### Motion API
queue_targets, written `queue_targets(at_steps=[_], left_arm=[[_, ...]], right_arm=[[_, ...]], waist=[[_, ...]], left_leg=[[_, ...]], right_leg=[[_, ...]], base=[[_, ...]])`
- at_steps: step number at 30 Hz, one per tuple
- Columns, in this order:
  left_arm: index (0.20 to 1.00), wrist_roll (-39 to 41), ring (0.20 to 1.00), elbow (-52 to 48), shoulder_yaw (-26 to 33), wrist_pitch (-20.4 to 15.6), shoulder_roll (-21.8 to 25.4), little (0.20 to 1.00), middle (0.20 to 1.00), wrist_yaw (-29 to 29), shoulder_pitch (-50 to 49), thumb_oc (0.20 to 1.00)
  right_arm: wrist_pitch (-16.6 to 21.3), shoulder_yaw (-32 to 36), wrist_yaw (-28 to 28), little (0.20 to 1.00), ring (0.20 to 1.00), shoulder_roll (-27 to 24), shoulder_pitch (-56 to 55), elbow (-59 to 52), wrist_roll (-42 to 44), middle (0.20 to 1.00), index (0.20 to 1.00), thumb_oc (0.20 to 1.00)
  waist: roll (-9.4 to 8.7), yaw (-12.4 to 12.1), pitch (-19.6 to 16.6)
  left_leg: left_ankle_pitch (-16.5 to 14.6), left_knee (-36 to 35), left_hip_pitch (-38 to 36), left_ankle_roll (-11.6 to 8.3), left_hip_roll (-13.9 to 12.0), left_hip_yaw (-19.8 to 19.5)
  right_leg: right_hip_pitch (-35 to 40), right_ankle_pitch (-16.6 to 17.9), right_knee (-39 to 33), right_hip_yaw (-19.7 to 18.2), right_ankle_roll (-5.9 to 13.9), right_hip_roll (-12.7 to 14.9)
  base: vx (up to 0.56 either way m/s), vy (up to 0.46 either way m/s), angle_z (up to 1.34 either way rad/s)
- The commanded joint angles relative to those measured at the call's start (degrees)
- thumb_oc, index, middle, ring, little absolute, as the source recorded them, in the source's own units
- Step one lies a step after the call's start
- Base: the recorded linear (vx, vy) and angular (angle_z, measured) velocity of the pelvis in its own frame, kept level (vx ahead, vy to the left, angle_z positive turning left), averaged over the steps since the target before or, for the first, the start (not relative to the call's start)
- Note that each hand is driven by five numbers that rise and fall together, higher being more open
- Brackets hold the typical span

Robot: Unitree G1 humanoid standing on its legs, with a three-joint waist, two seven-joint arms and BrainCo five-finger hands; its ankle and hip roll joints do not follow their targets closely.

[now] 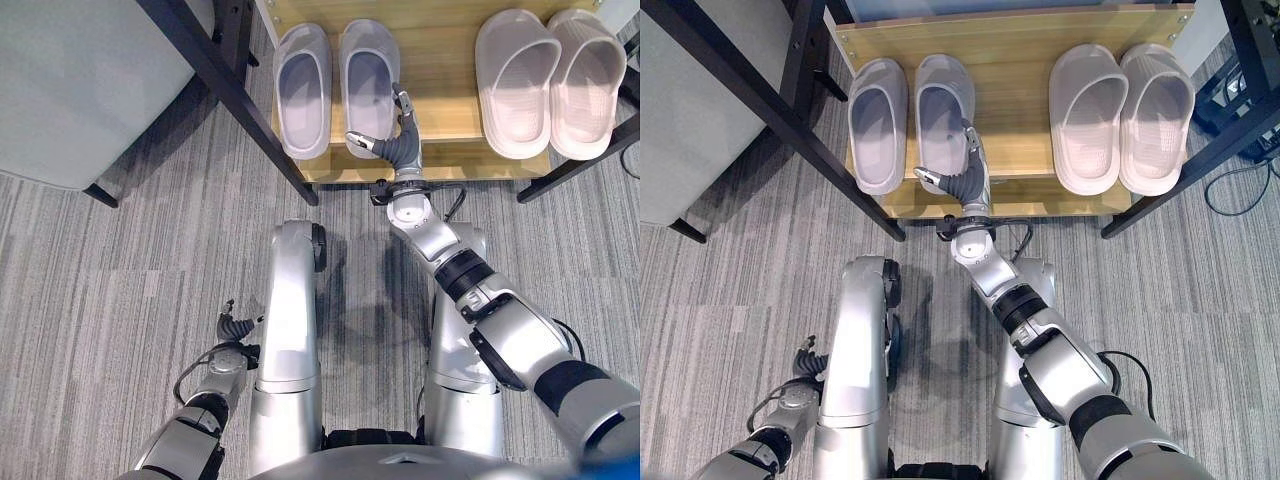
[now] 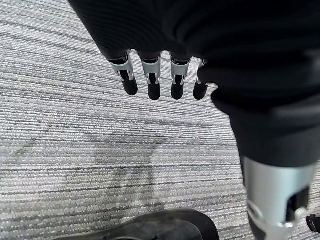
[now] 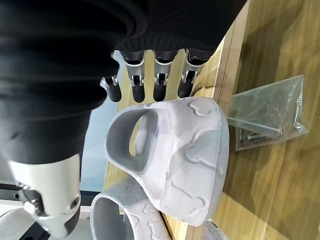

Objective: Arrange the slippers neatly on the shoe rack.

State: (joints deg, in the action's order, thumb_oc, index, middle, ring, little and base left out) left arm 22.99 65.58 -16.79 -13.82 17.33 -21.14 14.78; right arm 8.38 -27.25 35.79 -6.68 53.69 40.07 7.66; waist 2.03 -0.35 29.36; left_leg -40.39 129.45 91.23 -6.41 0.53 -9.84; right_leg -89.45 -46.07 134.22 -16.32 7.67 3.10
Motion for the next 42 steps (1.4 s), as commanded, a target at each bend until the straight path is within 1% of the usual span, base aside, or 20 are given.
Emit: queue_targets(at_steps=[1,9,13,18,19,23,32,35,38,42], left_arm=[[1.0,-1.8,1.0,1.1,-0.7,0.1,0.0,1.0,1.0,-1.2,-1.4,1.0],[1.0,-2.5,1.0,2.1,-0.3,0.6,0.1,1.0,1.0,-1.1,-0.8,1.0],[1.0,-3.2,1.0,2.4,0.2,0.5,0.2,1.0,1.0,-1.2,-0.9,1.0],[1.0,-3.7,1.0,2.7,1.2,0.4,0.7,1.0,1.0,-1.3,-1.8,1.0],[1.0,-4.0,1.0,2.6,1.3,0.4,0.9,1.0,1.0,-1.2,-2.1,1.0],[1.0,-4.5,1.0,2.8,1.4,0.2,0.7,1.0,1.0,-1.5,-2.5,1.0],[1.0,-5.4,1.0,3.6,1.3,0.2,0.9,1.0,1.0,-1.4,-2.6,1.0],[1.0,-5.9,1.0,3.7,1.0,0.4,1.1,1.0,1.0,-1.1,-2.7,1.0],[1.0,-6.0,1.0,4.0,1.0,0.5,1.4,1.0,1.0,-1.1,-2.8,1.0],[1.0,-6.4,1.0,4.9,2.1,0.2,1.1,1.0,1.0,-1.3,-3.3,1.0]], right_arm=[[2.1,-1.3,-1.1,1.0,1.0,0.3,4.1,-5.3,-0.4,1.0,1.0,1.0],[2.2,-1.6,-1.9,1.0,1.0,0.5,4.1,-6.6,0.3,1.0,1.0,1.0],[2.0,-0.6,-2.5,1.0,1.0,-0.3,1.3,-9.7,0.2,1.0,1.0,1.0],[2.2,0.5,-3.1,1.0,1.0,-1.2,-1.8,-11.9,0.7,1.0,1.0,1.0],[2.4,0.9,-3.3,1.0,1.0,-1.5,-3.1,-13.0,1.0,1.0,1.0,1.0],[2.7,1.5,-3.5,1.0,1.0,-2.0,-4.5,-13.9,0.7,1.0,1.0,1.0],[4.1,1.0,-4.2,1.0,1.0,-1.9,-3.0,-13.0,2.6,1.0,1.0,1.0],[4.0,0.4,-4.9,1.0,1.0,-2.0,-1.8,-12.1,3.1,1.0,1.0,1.0],[3.9,0.5,-4.6,1.0,1.0,-2.2,-1.9,-12.2,2.6,1.0,1.0,1.0],[4.2,3.4,-1.8,1.0,1.0,-3.0,-5.6,-16.4,-2.9,1.0,1.0,1.0]], waist=[[0.96,-2.7,-1.9],[0.7,-2.8,-1.7],[0.33,-3.1,-1.4],[-0.34,-3.6,-0.7],[-0.82,-3.7,-0.4],[-1.37,-3.8,-0.1],[-1.77,-3.6,-0.7],[-1.72,-3.5,-0.6],[-1.82,-3.4,-0.5],[-1.85,-2.7,-1.1]], left_leg=[[-6.6,4.9,-1.3,4.5,2.0,-1.7],[-6.3,5.0,-1.3,4.36,2.3,-2.0],[-5.8,4.6,-1.3,4.52,2.8,-2.0],[-5.3,5.0,-1.3,4.49,3.1,-2.1],[-5.1,5.0,-1.3,4.43,3.3,-2.1],[-5.2,5.5,-1.3,4.41,3.3,-2.2],[-5.4,6.1,-1.3,4.01,3.2,-2.2],[-5.3,6.1,-1.3,3.85,3.1,-2.3],[-5.2,6.3,-1.3,3.82,3.2,-2.4],[-5.2,6.4,-1.3,3.83,3.3,-2.4]], right_leg=[[4.3,9.5,3.0,-5.0,-6.42,-0.1],[4.5,9.9,2.9,-4.8,-6.2,0.0],[4.8,10.1,2.4,-4.4,-5.95,0.3],[5.1,10.2,2.8,-4.2,-5.77,0.5],[5.3,10.3,2.8,-4.2,-5.71,0.5],[5.3,10.5,2.9,-4.2,-5.85,0.4],[5.2,10.6,3.5,-4.1,-5.95,0.2],[5.1,10.6,3.7,-4.3,-5.92,0.2],[5.3,10.6,3.9,-4.3,-5.87,0.2],[5.2,10.5,3.8,-4.2,-5.86,0.1]], base=[[0.0,0.0,0.0],[0.0,0.0,0.0],[0.0,0.0,0.0],[0.0,0.001,0.04],[0.0,-0.003,0.07],[0.0,0.001,0.04],[0.0,0.0,0.0],[0.0,0.0,0.0],[0.0,0.0,0.0],[0.0,0.0,0.0]])
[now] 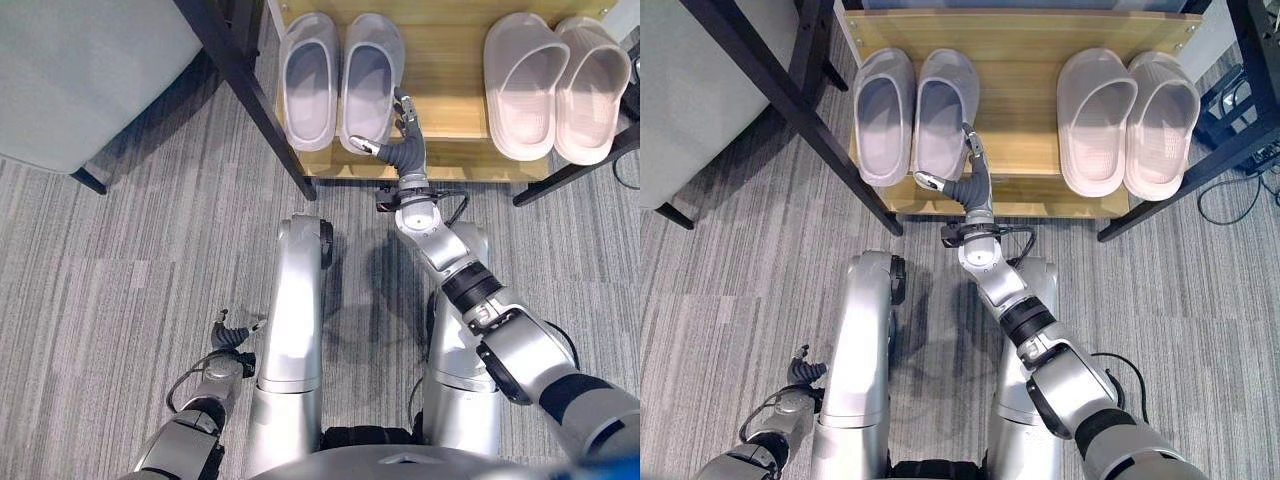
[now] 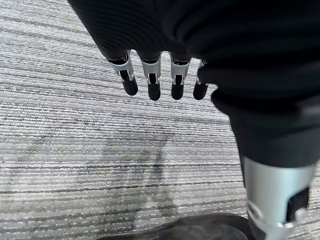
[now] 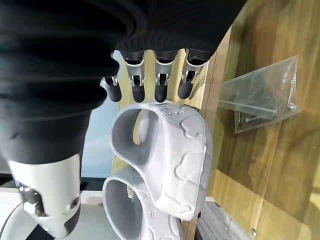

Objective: Arrange the slippers neatly on the shoe rack.

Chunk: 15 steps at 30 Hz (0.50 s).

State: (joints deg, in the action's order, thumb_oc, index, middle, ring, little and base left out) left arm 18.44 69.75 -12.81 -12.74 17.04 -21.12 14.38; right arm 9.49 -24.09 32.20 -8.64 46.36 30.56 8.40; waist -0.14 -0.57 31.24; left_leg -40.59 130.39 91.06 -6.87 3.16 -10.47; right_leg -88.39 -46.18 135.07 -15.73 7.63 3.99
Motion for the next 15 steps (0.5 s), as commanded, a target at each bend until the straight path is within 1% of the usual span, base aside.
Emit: queue_targets(at_steps=[1,3,5,7,9,10,11,13,14,15], left_arm=[[1.0,-2.1,1.0,0.8,-1.5,-1.0,1.1,1.0,1.0,-1.5,-3.2,1.0],[1.0,-2.5,1.0,0.6,-1.2,-1.1,0.9,1.0,1.0,-1.7,-3.4,1.0],[1.0,-3.6,1.0,0.7,-0.5,-1.2,0.5,1.0,1.0,-1.7,-4.1,1.0],[1.0,-5.0,1.0,-0.1,0.1,-1.6,0.3,1.0,1.0,-1.6,-5.0,1.0],[1.0,-5.6,1.0,-0.3,0.8,-1.7,-0.1,1.0,1.0,-1.5,-5.6,1.0],[1.0,-5.6,1.0,-0.3,1.1,-1.6,-0.3,1.0,1.0,-1.3,-5.8,1.0],[1.0,-5.8,1.0,-0.2,1.7,-1.2,-0.5,1.0,1.0,-0.9,-6.0,1.0],[1.0,-5.5,1.0,0.4,2.6,-0.8,-0.7,1.0,1.0,-0.3,-5.9,1.0],[1.0,-5.5,1.0,1.1,3.6,-0.6,-0.7,1.0,1.0,0.4,-5.6,1.0],[1.0,-6.2,1.0,1.1,4.2,-0.8,-0.6,1.0,1.0,0.7,-5.5,1.0]], right_arm=[[3.5,1.4,3.1,1.0,1.0,-1.6,0.3,-9.1,-6.3,1.0,1.0,1.0],[3.6,2.4,4.2,1.0,1.0,-2.4,-0.9,-11.9,-8.6,1.0,1.0,1.0],[3.2,5.0,6.5,1.0,1.0,-4.6,-3.5,-17.8,-14.9,1.0,1.0,1.0],[2.3,6.4,7.1,1.0,1.0,-7.6,-7.4,-24.4,-21.6,1.0,1.0,1.0],[2.4,7.3,6.7,1.0,1.0,-8.8,-11.5,-28.7,-23.9,1.0,1.0,1.0],[2.3,7.7,6.0,1.0,1.0,-9.2,-13.8,-31.0,-24.4,1.0,1.0,1.0],[3.4,8.3,3.7,1.0,1.0,-8.6,-19.4,-33.6,-21.4,1.0,1.0,1.0],[4.6,9.6,2.1,1.0,1.0,-8.2,-24.3,-35.0,-17.2,1.0,1.0,1.0],[5.2,11.0,0.5,1.0,1.0,-8.8,-29.0,-36.4,-15.6,1.0,1.0,1.0],[5.7,11.7,-0.8,1.0,1.0,-9.9,-32.7,-38.2,-16.9,1.0,1.0,1.0]], waist=[[0.33,-2.2,-3.1],[0.35,-2.0,-3.2],[0.33,-1.4,-3.5],[0.2,-0.8,-3.8],[0.21,-0.4,-4.2],[0.13,-0.1,-4.5],[-0.07,0.5,-4.7],[-0.36,1.2,-5.5],[-0.6,1.7,-6.5],[-0.93,2.3,-7.7]], left_leg=[[-5.0,5.3,-1.1,4.33,0.6,-1.7],[-5.0,5.3,-1.1,4.37,0.5,-1.7],[-5.2,5.3,-1.1,4.46,0.2,-1.5],[-5.2,5.1,-1.1,4.57,-0.1,-1.5],[-5.1,4.8,-1.1,4.72,-0.3,-1.5],[-5.1,4.7,-1.1,4.75,-0.3,-1.5],[-4.9,4.5,-1.1,4.81,-0.3,-1.5],[-4.5,3.8,-1.1,4.78,-0.7,-1.4],[-4.1,2.1,-1.1,4.94,-0.8,-1.3],[-3.4,-1.4,-1.1,5.0,-1.5,-1.0]], right_leg=[[4.1,10.6,3.0,-4.8,-5.76,-0.8],[4.0,10.6,2.9,-4.7,-5.76,-0.9],[3.8,10.6,2.7,-4.5,-5.81,-1.0],[3.6,10.8,2.3,-4.4,-5.77,-1.1],[3.6,11.1,1.8,-4.3,-5.54,-1.0],[3.5,11.2,1.6,-4.3,-5.47,-1.0],[3.6,11.5,1.1,-4.3,-5.22,-1.1],[3.5,11.8,0.3,-4.2,-5.02,-0.9],[3.6,12.1,-1.5,-3.8,-4.98,-0.4],[3.9,12.3,-4.8,-2.9,-4.99,0.3]], base=[[0.0,0.0,0.0],[0.0,0.0,0.0],[0.0,-0.016,-0.01],[0.0,-0.043,-0.01],[0.0,-0.007,-0.02],[0.01,-0.009,-0.05],[0.01,-0.003,-0.06],[0.01,0.03,-0.1],[0.0,0.075,-0.12],[-0.01,0.091,-0.04]])
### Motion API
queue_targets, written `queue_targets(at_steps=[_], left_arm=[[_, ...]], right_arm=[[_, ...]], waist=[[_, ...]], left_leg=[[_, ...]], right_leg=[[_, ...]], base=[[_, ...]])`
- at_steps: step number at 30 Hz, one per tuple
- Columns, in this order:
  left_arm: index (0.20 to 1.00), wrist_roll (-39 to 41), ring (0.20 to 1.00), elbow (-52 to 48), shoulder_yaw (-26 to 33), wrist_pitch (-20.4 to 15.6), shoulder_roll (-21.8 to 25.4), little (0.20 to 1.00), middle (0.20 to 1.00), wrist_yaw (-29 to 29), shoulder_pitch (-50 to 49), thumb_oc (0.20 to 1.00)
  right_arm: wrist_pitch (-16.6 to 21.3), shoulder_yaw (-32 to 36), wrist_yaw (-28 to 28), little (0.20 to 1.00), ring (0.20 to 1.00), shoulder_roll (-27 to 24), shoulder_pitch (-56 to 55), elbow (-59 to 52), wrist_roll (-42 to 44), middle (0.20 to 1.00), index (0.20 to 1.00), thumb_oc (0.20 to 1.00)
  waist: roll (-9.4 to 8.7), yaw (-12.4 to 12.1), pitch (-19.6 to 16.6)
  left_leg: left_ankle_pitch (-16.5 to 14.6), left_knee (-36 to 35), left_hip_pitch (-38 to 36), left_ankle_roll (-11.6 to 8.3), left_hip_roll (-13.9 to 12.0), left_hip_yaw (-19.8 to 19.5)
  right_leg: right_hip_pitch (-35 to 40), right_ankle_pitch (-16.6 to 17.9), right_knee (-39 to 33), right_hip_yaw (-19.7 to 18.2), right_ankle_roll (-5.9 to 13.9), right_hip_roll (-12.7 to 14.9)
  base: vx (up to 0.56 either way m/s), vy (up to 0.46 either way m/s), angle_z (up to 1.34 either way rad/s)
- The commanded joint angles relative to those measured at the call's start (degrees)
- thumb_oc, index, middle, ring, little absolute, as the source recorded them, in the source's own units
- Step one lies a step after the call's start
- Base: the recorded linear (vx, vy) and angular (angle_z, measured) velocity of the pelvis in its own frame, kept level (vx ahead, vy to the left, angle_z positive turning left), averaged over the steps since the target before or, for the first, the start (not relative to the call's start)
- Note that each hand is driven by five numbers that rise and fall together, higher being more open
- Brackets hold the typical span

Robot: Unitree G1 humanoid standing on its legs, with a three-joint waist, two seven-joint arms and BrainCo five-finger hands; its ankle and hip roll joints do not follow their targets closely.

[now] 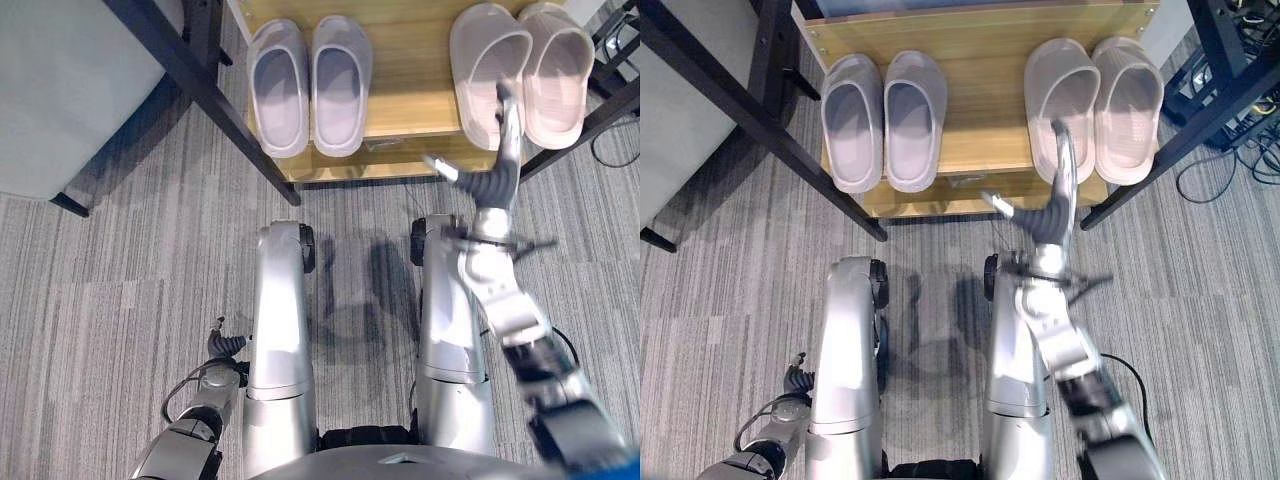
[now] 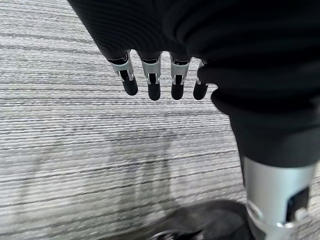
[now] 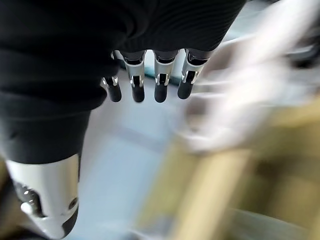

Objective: Arrange the slippers neatly on the shoe rack.

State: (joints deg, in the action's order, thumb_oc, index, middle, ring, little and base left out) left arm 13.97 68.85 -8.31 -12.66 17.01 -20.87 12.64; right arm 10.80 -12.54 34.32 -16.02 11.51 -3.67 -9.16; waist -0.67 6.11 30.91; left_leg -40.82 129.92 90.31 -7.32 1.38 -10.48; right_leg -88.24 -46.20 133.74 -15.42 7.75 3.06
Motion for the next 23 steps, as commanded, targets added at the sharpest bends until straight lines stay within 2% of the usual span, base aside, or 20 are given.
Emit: queue_targets(at_steps=[1,3,4,5,6,7,8,9,10,12,13,14,15,16,17,18,19,21,23], left_arm=[[1.0,-2.3,1.0,1.7,-0.1,-1.4,-0.4,1.0,1.0,0.5,-3.8,1.0],[1.0,-3.1,1.0,1.1,0.0,-2.1,-0.3,1.0,1.0,0.8,-4.2,1.0],[1.0,-3.5,1.0,0.2,0.1,-2.9,-0.2,1.0,1.0,0.7,-5.2,1.0],[1.0,-3.4,1.0,-0.3,0.2,-3.3,-0.3,1.0,1.0,0.8,-5.9,1.0],[1.0,-2.9,1.0,-1.2,0.4,-3.9,-0.2,1.0,1.0,0.8,-7.4,1.0],[1.0,-2.9,1.0,-1.2,0.4,-3.8,-0.2,1.0,1.0,0.8,-7.5,1.0],[1.0,-3.5,1.0,-1.3,0.6,-3.7,-0.1,1.0,1.0,1.1,-8.6,1.0],[1.0,-3.6,1.0,-1.2,0.8,-3.6,0.0,1.0,1.0,1.2,-9.2,1.0],[1.0,-4.8,1.0,-0.9,0.4,-3.3,0.1,1.0,1.0,1.9,-10.2,1.0],[1.0,-6.6,1.0,0.2,0.3,-2.5,0.1,1.0,1.0,3.1,-11.0,1.0],[1.0,-8.5,1.0,1.0,-1.0,-2.2,0.0,1.0,1.0,4.1,-11.0,1.0],[1.0,-11.1,1.0,2.3,-2.3,-1.2,-0.5,1.0,1.0,5.2,-11.0,1.0],[1.0,-10.9,1.0,2.5,-2.2,-1.0,-0.7,1.0,1.0,6.0,-11.1,1.0],[1.0,-9.8,1.0,3.9,-1.6,-0.1,-1.5,1.0,1.0,8.0,-10.4,1.0],[1.0,-11.0,1.0,4.6,-2.7,0.6,-2.4,1.0,1.0,9.8,-11.3,1.0],[1.0,-12.8,1.0,5.9,-3.4,1.7,-3.6,1.0,1.0,12.2,-12.7,1.0],[1.0,-13.5,1.0,6.5,-3.6,2.0,-3.9,1.0,1.0,12.7,-12.7,1.0],[1.0,-15.7,1.0,7.8,-4.5,2.4,-4.7,1.0,1.0,13.9,-13.1,1.0],[1.0,-17.0,1.0,9.1,-4.9,3.2,-5.6,1.0,1.0,14.1,-12.5,1.0]], right_arm=[[4.7,0.2,-3.3,1.0,1.0,-3.3,0.1,-4.1,0.2,1.0,1.0,1.0],[5.4,1.2,-4.0,1.0,1.0,-4.6,-3.9,-4.4,-0.2,1.0,1.0,1.0],[6.0,2.5,-4.3,1.0,1.0,-5.5,-7.8,-4.5,-0.8,1.0,1.0,1.0],[6.1,3.2,-4.4,1.0,1.0,-6.2,-9.9,-4.1,-1.3,1.0,1.0,1.0],[6.1,4.4,-4.6,1.0,1.0,-7.0,-14.0,-1.7,-1.3,1.0,1.0,1.0],[6.2,4.4,-4.5,1.0,1.0,-7.0,-14.0,-1.6,-1.3,1.0,1.0,1.0],[5.8,6.1,-4.3,1.0,1.0,-7.8,-16.8,3.2,-0.9,1.0,1.0,1.0],[5.9,7.2,-4.5,1.0,1.0,-8.2,-18.4,4.8,-0.5,1.0,1.0,1.0],[4.8,7.2,-4.1,1.0,1.0,-8.4,-18.6,13.5,0.0,1.0,1.0,1.0],[3.3,6.9,-4.3,1.0,1.0,-8.9,-19.1,22.6,-1.2,1.0,1.0,1.0],[2.7,5.2,-5.0,1.0,1.0,-7.9,-17.3,33.7,-0.6,1.0,1.0,1.0],[1.3,3.4,-7.0,1.0,1.0,-5.3,-14.9,50.4,1.8,1.0,1.0,1.0],[0.6,3.8,-8.8,1.0,1.0,-3.7,-14.2,56.8,4.7,1.0,1.0,1.0],[-1.1,7.1,-12.7,1.0,1.0,-1.1,-13.1,69.6,11.4,1.0,1.0,1.0],[-2.3,11.1,-15.6,1.0,1.0,-0.1,-13.7,76.3,18.0,1.0,1.0,1.0],[-4.3,13.4,-18.8,1.0,1.0,-0.5,-15.1,82.4,18.9,1.0,1.0,1.0],[-4.8,13.2,-19.4,1.0,1.0,-0.7,-15.1,83.2,18.0,1.0,1.0,1.0],[-5.7,10.7,-22.2,1.0,1.0,-0.7,-15.9,83.7,14.5,1.0,1.0,1.0],[-6.5,9.3,-24.8,1.0,1.0,0.3,-16.1,84.0,14.8,1.0,1.0,1.0]], waist=[[-0.56,-4.0,-8.4],[-0.73,-3.4,-11.3],[-0.99,-3.2,-13.3],[-1.04,-3.1,-14.1],[-1.41,-2.9,-15.2],[-1.38,-3.0,-15.1],[-1.93,-2.8,-15.7],[-2.06,-2.7,-15.7],[-2.5,-2.8,-16.5],[-2.84,-3.1,-17.1],[-3.08,-3.4,-17.4],[-3.17,-4.0,-19.0],[-3.3,-4.1,-19.5],[-3.05,-4.2,-21.7],[-2.89,-4.3,-23.5],[-2.5,-4.2,-26.4],[-2.22,-4.3,-27.0],[-1.91,-4.6,-29.8],[-1.31,-4.8,-32.2]], left_leg=[[-2.3,-4.0,-0.4,5.65,-0.1,-0.8],[-0.3,-11.7,-1.1,5.97,-1.5,-0.2],[2.1,-19.2,-3.8,6.32,-2.7,0.2],[3.2,-22.6,-5.6,6.53,-3.2,0.4],[5.6,-29.3,-10.1,6.74,-4.5,0.1],[5.8,-29.6,-10.5,6.77,-4.5,0.2],[8.5,-38.1,-16.8,7.01,-5.9,0.6],[9.6,-41.2,-19.5,6.95,-6.3,1.0],[12.4,-48.8,-25.4,6.71,-6.6,1.6],[15.3,-58.1,-33.0,6.5,-6.2,2.5],[18.1,-66.0,-39.5,6.29,-5.8,3.5],[20.7,-74.8,-46.6,6.65,-5.6,3.5],[22.4,-79.7,-50.8,6.58,-5.5,3.4],[26.6,-89.6,-57.5,6.49,-5.3,3.2],[29.8,-98.8,-64.7,5.74,-5.5,3.6],[33.7,-109.1,-72.1,4.85,-6.0,3.7],[35.5,-112.7,-74.8,4.43,-6.2,3.7],[39.1,-124.0,-83.4,3.83,-6.9,4.6],[42.9,-133.4,-89.1,3.32,-7.9,5.8]], right_leg=[[4.2,12.6,-6.5,-2.5,-5.23,1.9],[5.3,13.5,-14.1,-1.0,-5.49,3.5],[7.4,14.6,-21.7,0.6,-5.88,4.8],[8.8,15.0,-25.1,1.3,-6.0,5.1],[12.1,16.0,-31.5,3.3,-5.9,6.2],[12.5,16.1,-31.9,3.4,-5.96,6.2],[17.9,17.1,-40.1,5.4,-5.72,7.6],[20.0,17.3,-43.2,6.4,-5.78,7.8],[25.7,18.3,-51.3,8.4,-5.46,8.6],[32.8,20.2,-59.9,10.4,-4.6,8.7],[39.5,22.3,-67.9,12.4,-4.12,9.3],[46.4,24.9,-75.9,14.4,-3.03,8.9],[50.5,25.9,-79.8,15.4,-2.8,8.8],[57.0,29.7,-88.1,17.2,-2.49,8.8],[64.5,31.9,-95.6,18.6,-2.22,8.7],[71.7,35.1,-104.3,20.1,-1.4,7.7],[73.6,36.5,-107.2,20.5,-1.11,7.1],[81.0,40.0,-118.5,21.2,-0.25,5.9],[86.7,43.1,-128.2,21.7,0.46,5.2]], base=[[-0.04,0.099,0.05],[-0.06,0.088,0.04],[-0.07,0.088,-0.16],[-0.06,0.106,-0.15],[-0.03,0.061,-0.08],[-0.05,0.057,-0.05],[-0.05,0.027,-0.12],[-0.07,0.027,-0.05],[-0.04,0.009,0.03],[-0.02,-0.013,0.12],[0.04,-0.048,0.05],[0.09,-0.053,0.23],[0.16,-0.075,0.09],[0.22,-0.102,0.38],[0.3,-0.139,0.33],[0.27,-0.115,0.73],[0.21,-0.102,0.36],[0.09,-0.078,-0.03],[0.03,-0.037,-0.13]])
